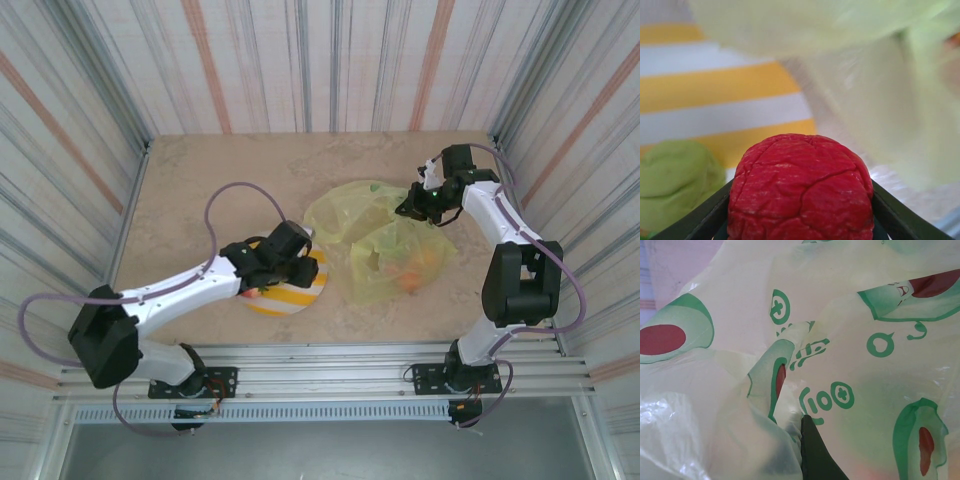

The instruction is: Place the fruits into the plastic bag

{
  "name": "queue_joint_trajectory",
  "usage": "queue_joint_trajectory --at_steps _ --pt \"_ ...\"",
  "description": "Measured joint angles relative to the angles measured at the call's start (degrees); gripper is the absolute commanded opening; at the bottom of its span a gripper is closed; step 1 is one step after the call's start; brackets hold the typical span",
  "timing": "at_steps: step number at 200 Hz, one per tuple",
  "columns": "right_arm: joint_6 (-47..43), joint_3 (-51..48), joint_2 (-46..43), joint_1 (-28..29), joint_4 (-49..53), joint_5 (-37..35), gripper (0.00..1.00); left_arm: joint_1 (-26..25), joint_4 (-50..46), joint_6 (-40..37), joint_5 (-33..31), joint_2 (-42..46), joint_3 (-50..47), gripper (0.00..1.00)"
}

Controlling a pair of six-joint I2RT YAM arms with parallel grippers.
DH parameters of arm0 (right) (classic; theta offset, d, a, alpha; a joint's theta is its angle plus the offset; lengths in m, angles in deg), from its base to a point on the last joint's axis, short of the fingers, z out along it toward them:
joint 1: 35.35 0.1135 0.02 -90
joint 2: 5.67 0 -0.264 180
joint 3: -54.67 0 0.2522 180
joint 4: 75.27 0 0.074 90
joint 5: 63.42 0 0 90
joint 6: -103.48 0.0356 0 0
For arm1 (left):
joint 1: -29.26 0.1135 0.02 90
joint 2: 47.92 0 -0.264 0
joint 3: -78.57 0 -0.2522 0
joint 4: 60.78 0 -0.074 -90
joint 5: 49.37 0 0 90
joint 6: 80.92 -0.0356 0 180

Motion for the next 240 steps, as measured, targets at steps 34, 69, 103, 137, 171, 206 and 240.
queue_joint_trajectory --at_steps 34,69,103,137,171,206,240 --pt "0.0 0.0 0.0 0.0 -0.5 0.0 0.00 0.0 4.9 -1.1 5.4 -3.5 6.3 0.56" --pt "0.0 0.0 0.0 0.0 -0.7 0.1 0.00 -0.2 7.8 -1.6 10.8 -12.8 12.6 0.57" --pt "0.0 -0.2 0.0 0.0 -0.7 1.0 0.00 0.4 8.9 -1.6 11.3 -21.0 18.6 0.59" --pt "0.0 -0.2 0.0 0.0 -0.7 1.3 0.00 4.0 10.1 -0.6 9.3 -23.5 20.9 0.59" --pt "-0.1 -0.2 0.0 0.0 -0.7 1.4 0.00 5.9 12.2 0.2 7.7 -26.9 24.9 0.62" --pt "-0.1 -0.2 -0.1 0.3 -0.7 1.6 0.00 4.5 13.5 -0.1 5.2 -33.0 30.5 0.64" --pt "-0.1 -0.2 0.0 1.0 -0.7 2.1 0.00 3.2 15.9 -0.2 4.2 -38.5 32.5 0.65"
